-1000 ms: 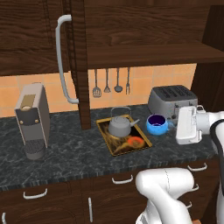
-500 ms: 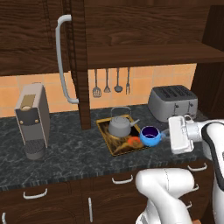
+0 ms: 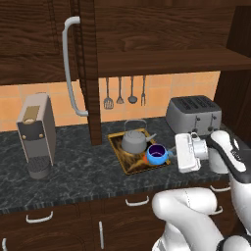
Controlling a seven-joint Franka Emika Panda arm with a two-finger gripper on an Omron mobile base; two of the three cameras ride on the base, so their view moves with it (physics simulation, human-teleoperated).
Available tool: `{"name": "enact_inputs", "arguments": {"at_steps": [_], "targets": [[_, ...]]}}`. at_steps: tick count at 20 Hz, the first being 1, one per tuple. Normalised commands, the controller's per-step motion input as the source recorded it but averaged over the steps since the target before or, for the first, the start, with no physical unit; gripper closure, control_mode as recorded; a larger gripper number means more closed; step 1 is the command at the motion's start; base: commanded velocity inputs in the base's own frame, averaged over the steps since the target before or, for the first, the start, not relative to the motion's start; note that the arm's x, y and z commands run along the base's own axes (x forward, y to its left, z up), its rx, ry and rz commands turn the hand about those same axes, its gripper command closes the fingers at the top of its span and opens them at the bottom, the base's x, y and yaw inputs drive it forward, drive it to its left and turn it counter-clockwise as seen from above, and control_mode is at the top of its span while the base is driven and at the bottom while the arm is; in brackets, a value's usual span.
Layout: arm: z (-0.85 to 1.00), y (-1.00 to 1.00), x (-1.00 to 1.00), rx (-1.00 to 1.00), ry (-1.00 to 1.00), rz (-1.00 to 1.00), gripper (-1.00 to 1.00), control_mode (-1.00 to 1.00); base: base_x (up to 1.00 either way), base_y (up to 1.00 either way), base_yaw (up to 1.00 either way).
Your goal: Pick the kettle from the counter and place it on the tray. Then pick the mug from the cabinet and place it on the tray. Then close the cabinet doors.
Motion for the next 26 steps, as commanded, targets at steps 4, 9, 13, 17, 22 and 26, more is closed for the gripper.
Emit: {"name": "enact_inputs", "arguments": {"at_steps": [4, 9, 13, 17, 22, 26], "targets": [[-0.4, 0.0, 0.62, 0.0, 0.05, 0.13, 1.0, -1.0, 0.0, 0.0, 0.0], [-0.39, 0.0, 0.55, 0.0, 0.08, 0.13, 1.0, -1.0, 0.0, 0.0, 0.0], [-0.37, 0.0, 0.5, 0.0, 0.05, 0.12, 1.0, -1.0, 0.0, 0.0, 0.0], [-0.38, -0.02, 0.41, 0.0, 0.04, 0.11, 1.0, -1.0, 0.0, 0.0, 0.0], [-0.25, 0.0, 0.27, 0.0, 0.01, 0.07, 1.0, -1.0, 0.0, 0.0, 0.0], [-0.17, 0.0, 0.22, 0.0, 0.0, 0.01, 1.0, -1.0, 0.0, 0.0, 0.0]]}}
